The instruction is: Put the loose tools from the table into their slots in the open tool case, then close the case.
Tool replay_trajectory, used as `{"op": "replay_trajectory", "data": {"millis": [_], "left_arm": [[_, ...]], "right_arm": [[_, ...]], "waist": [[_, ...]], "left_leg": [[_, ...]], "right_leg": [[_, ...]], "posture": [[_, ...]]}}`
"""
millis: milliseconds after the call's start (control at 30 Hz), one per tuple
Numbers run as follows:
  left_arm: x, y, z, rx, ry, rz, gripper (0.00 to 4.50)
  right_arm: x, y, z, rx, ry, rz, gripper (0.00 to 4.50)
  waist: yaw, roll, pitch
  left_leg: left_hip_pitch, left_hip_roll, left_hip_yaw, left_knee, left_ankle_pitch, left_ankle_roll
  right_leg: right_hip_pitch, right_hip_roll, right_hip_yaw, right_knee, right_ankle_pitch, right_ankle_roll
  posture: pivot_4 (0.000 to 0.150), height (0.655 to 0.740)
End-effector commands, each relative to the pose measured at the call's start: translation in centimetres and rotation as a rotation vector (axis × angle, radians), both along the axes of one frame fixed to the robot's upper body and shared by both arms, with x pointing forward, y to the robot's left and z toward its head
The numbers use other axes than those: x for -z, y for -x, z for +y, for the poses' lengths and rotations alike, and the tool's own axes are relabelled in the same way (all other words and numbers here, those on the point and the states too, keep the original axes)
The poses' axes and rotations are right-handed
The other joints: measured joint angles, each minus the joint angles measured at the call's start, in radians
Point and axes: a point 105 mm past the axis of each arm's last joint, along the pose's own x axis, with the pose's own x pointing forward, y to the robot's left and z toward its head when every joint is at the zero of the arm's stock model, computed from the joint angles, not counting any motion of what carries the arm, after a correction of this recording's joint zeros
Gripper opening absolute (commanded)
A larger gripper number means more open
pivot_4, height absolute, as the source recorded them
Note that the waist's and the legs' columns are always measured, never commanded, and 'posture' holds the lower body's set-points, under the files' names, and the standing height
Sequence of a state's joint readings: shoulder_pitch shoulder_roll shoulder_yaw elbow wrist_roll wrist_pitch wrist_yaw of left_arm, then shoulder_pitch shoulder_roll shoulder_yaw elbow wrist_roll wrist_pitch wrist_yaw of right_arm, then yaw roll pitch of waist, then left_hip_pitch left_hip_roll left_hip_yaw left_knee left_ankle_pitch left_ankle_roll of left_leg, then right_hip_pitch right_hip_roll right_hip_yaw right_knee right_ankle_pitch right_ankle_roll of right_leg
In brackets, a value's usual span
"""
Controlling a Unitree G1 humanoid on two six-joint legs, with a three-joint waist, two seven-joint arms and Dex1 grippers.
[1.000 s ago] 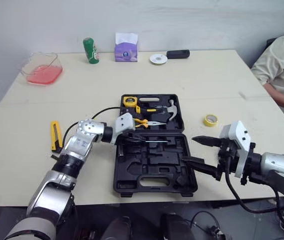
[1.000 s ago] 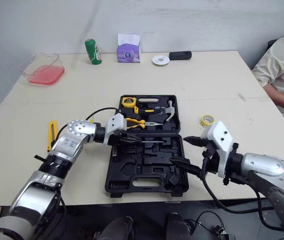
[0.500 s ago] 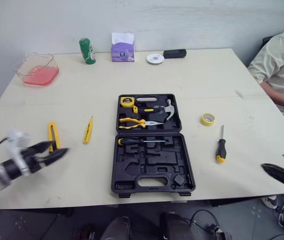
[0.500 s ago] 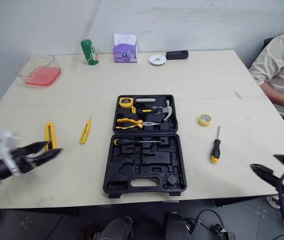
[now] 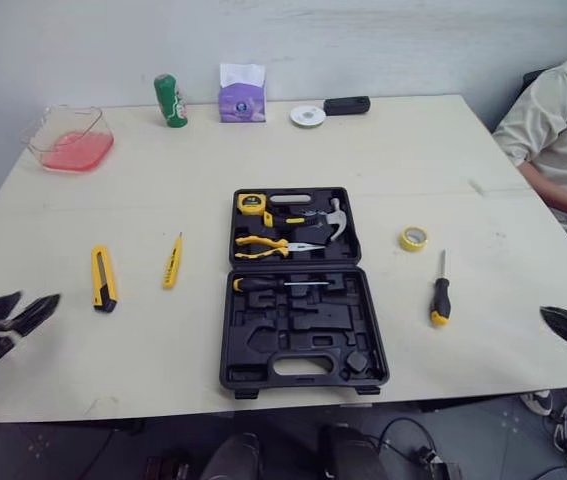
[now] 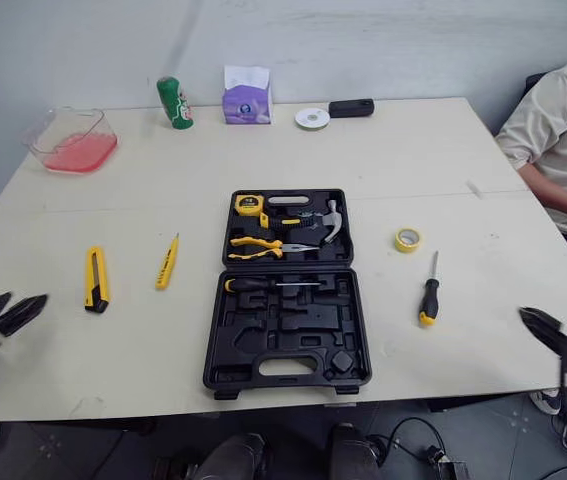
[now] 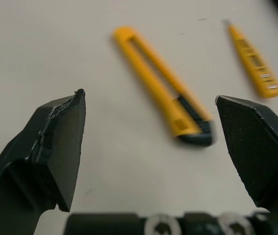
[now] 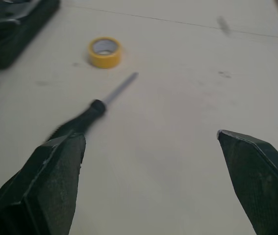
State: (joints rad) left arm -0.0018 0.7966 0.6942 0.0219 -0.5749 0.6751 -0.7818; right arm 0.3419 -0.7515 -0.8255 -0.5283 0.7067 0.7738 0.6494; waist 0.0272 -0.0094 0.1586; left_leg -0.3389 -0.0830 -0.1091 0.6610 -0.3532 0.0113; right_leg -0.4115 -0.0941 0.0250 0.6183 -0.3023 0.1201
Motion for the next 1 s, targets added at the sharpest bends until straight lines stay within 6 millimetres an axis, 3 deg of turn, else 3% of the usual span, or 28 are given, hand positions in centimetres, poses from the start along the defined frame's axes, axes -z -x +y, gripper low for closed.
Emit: {"op": "replay_trajectory", "data": {"millis": [33,100,133,200,267,467,600,833,933,1000], "left_arm": [[-4.0,-0.9,-6.9,0.305,-0.03,-0.087,4.46],[-5.1,-0.9,-10.2,0.457,-0.027,-0.097,4.46],[-5.3,-0.8,-11.0,0.489,-0.026,-0.096,4.46],[-6.7,-0.4,-15.1,0.696,-0.032,-0.119,4.46],[-7.8,0.0,-17.8,0.838,-0.032,-0.14,4.46],[-9.6,1.3,-23.7,1.234,-0.083,-0.203,4.46],[-10.5,1.6,-26.1,1.416,-0.071,-0.249,4.46],[-10.4,0.9,-28.1,1.495,-0.059,-0.29,4.46],[-10.3,0.7,-28.4,1.5,-0.052,-0.299,4.5],[-10.3,0.6,-28.5,1.5,-0.049,-0.303,4.5]], "right_arm": [[-0.3,-0.5,3.2,0.039,-0.057,-0.052,4.5],[0.2,-0.9,4.9,0.06,-0.079,-0.05,4.5],[0.3,-1.0,5.2,0.068,-0.078,-0.046,4.5],[1.0,-1.7,5.5,0.183,-0.135,-0.056,4.5],[1.6,-2.2,6.0,0.247,-0.177,-0.05,4.5],[3.7,-3.7,8.2,0.274,-0.186,-0.002,4.5],[5.4,-4.9,8.1,0.373,-0.186,0.018,4.5],[7.5,-5.8,8.7,0.408,-0.171,0.021,4.5],[7.5,-5.8,8.3,0.427,-0.15,-0.014,3.62],[7.2,-5.6,8.2,0.422,-0.137,-0.04,2.56]], "waist": [[0.0,0.0,0.0],[-0.002,0.0,0.0],[-0.003,0.001,0.0],[-0.005,0.003,0.002],[-0.006,0.004,0.002],[-0.011,0.006,0.004],[-0.018,0.006,0.004],[-0.031,0.007,0.004],[-0.03,0.007,0.004],[-0.03,0.007,0.004]], "left_leg": [[0.0,0.0,0.0,0.0,0.0,0.0],[0.0,0.0,0.0,0.0,0.0,0.0],[0.0,0.0,0.001,0.001,0.0,0.0],[0.0,-0.001,0.003,0.0,0.0,0.0],[0.0,0.0,0.003,0.0,0.0,-0.001],[0.0,0.0,0.006,0.0,0.0,-0.001],[0.0,0.0,0.007,0.0,0.001,-0.001],[-0.001,0.002,0.007,0.0,0.001,-0.001],[-0.002,0.004,0.007,0.0,0.001,-0.002],[-0.005,0.004,0.007,0.0,0.001,-0.003]], "right_leg": [[0.0,0.0,0.0,0.0,0.0,0.0],[0.0,0.0,0.0,0.0,0.0,0.0],[0.0,0.0,0.001,0.0,0.0,0.0],[-0.001,0.0,0.003,0.0,0.0,0.0],[-0.003,0.002,0.003,0.001,0.0,0.0],[-0.005,0.003,0.006,0.003,0.0,0.0],[-0.005,0.004,0.006,0.003,0.0,0.0],[-0.008,0.011,0.01,0.003,0.0,0.0],[-0.01,0.013,0.012,0.004,0.0,0.0],[-0.014,0.013,0.012,0.006,0.0,0.0]], "posture": [[0.15,0.74],[0.15,0.74],[0.15,0.74],[0.15,0.74],[0.15,0.74],[0.15,0.74],[0.15,0.74],[0.15,0.74],[0.15,0.74],[0.15,0.74]]}}
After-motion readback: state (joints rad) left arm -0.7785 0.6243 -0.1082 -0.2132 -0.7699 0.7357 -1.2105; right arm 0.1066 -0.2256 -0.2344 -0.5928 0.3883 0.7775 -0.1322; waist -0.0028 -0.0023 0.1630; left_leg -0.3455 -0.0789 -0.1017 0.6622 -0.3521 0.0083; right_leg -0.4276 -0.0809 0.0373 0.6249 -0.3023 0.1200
